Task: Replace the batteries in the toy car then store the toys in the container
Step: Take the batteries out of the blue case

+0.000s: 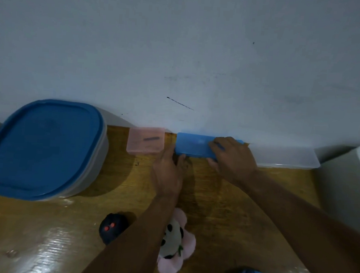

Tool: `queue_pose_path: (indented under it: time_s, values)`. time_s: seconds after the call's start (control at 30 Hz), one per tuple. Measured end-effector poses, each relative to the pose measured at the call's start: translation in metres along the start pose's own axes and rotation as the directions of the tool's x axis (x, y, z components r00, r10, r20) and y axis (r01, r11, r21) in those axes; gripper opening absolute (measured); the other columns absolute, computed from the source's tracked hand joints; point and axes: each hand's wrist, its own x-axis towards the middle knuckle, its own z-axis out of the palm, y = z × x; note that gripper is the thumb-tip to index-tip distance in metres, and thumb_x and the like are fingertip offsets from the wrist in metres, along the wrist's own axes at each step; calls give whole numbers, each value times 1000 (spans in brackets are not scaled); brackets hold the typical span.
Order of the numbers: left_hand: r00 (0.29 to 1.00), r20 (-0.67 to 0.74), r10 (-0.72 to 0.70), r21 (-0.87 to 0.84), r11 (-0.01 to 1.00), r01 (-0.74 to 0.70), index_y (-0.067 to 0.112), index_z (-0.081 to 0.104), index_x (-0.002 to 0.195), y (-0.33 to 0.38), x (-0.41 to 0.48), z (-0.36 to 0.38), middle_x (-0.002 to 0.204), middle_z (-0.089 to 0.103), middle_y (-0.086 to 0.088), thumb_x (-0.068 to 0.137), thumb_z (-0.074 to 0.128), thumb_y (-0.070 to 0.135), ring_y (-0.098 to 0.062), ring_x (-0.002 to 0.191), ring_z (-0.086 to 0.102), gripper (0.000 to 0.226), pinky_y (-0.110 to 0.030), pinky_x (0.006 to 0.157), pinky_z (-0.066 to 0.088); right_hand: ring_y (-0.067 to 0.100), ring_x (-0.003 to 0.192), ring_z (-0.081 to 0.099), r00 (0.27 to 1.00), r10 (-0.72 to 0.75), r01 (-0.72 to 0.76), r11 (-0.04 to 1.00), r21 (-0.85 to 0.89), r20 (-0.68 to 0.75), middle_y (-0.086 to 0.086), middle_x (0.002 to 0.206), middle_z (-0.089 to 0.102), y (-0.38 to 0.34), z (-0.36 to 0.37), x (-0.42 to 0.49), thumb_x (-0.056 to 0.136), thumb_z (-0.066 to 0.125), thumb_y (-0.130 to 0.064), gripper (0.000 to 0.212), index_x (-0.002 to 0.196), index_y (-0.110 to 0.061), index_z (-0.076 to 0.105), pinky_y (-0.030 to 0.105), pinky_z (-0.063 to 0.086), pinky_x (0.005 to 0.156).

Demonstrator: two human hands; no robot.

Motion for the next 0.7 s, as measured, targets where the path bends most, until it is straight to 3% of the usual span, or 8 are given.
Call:
queue_pose_path:
  time_s: [0.2, 0.47, 0.7]
  values:
    - [1000, 17, -21, -21, 1000, 21, 23, 70, 113, -7, 4, 1, 101, 68, 1, 86, 69, 35, -14, 93, 61, 29, -26, 76, 49, 33, 75, 67, 1000, -20, 19, 998, -56, -7, 16, 89, 69, -2, 2, 2, 61, 86, -33, 52, 98, -1, 69, 41, 57, 47]
    - [999, -23, -35, 31, 999, 36, 20, 75, 101, -9, 10, 2, 94, 70, -2, 79, 77, 33, -21, 89, 64, 26, -23, 69, 37, 32, 55, 63, 986, -153, 136, 969, -206, -68, 17, 69, 65, -7, 16, 12, 42, 92, -17, 49, 80, 5, 72, 32, 46, 35]
    - [998, -14, -61, 67, 996, 62, 19, 73, 100, -6, 7, -1, 96, 67, -2, 82, 74, 35, -20, 91, 62, 25, -23, 70, 33, 33, 54, 64, 971, -195, 174, 973, -149, -138, 17, 69, 66, 2, 20, 12, 45, 89, -15, 44, 80, 4, 71, 34, 52, 37]
